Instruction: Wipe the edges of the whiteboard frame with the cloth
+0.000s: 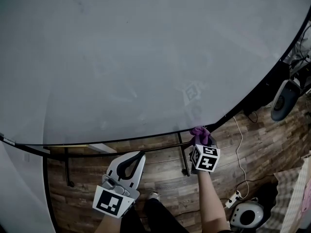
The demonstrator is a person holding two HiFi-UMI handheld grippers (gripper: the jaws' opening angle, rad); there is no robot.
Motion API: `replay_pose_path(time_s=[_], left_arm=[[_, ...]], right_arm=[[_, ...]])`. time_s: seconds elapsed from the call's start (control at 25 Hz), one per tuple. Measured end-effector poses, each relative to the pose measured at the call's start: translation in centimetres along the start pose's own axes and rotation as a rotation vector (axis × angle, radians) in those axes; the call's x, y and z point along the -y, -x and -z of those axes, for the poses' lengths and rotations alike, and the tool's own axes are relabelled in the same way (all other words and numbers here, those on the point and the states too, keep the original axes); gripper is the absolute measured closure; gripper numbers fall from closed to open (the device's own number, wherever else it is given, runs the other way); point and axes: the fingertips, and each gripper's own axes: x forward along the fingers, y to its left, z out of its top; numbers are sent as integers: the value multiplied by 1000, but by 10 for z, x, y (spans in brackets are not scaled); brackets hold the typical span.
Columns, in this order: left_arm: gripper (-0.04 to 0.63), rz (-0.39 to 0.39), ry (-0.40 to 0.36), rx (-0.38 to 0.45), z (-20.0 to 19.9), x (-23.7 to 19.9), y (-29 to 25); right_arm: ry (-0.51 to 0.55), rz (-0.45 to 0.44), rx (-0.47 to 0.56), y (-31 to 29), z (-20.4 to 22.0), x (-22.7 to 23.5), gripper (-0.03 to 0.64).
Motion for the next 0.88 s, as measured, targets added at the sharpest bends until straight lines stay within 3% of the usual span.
replay_pose_path(time_s=[0.88], left_arm=[[577, 19, -12, -12, -2, 5, -23]], right_arm=[[-97, 120, 4, -2, -6, 73, 549]])
